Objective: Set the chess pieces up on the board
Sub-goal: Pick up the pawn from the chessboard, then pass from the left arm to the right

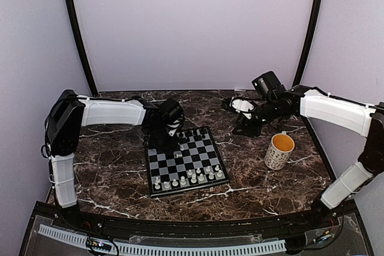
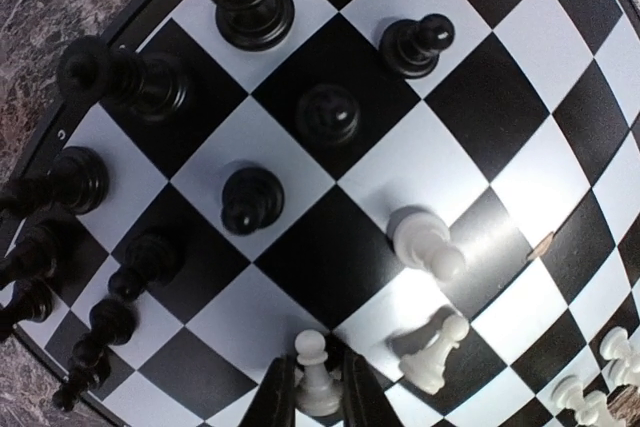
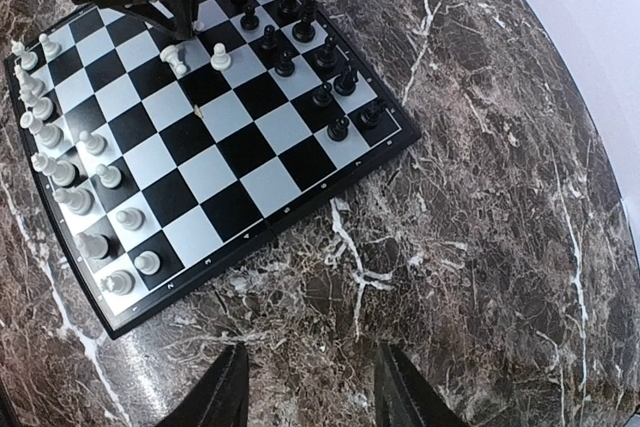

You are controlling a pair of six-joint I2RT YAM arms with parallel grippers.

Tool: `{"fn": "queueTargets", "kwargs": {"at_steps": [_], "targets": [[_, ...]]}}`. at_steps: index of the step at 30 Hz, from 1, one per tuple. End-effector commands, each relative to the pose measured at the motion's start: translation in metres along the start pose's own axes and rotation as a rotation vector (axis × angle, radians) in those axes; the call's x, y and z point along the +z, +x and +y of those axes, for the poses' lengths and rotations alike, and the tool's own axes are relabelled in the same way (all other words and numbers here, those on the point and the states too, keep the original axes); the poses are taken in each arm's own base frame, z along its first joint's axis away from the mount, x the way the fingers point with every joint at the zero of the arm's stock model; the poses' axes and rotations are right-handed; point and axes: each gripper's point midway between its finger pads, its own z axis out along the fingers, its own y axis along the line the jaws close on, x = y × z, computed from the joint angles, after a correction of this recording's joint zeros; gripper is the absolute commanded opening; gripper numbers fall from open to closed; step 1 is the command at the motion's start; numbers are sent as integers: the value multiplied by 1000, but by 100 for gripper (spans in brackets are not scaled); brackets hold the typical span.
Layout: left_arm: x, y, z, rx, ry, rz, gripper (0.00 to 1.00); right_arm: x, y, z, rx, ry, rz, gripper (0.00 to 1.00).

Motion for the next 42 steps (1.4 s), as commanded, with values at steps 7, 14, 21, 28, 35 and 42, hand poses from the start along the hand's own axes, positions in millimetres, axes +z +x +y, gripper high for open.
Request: {"fn": "queueTargets", "kwargs": {"at_steps": [7,14,21,28,35,42], "targets": [[-99,-35,-29,144,211,-386,12,-10,-58,-14,164,-81,-139,50],[-146,-29,-66,287,371,-565,14,-2,-95,15,347,-496,-169,99],[-161,-20,-99,421,384,-632,14,11,-117,33,471,-736,-218,83],[-166,-22,-109,439,389,-658,14,17,-114,65,563,-928,-205,69],[-170,-24,-113,474,381,-685,14,14,-120,82,582,-1043,-210,56],[-171,-24,-113,482,377,-689,14,21,-120,92,584,-1076,-189,43]]}}
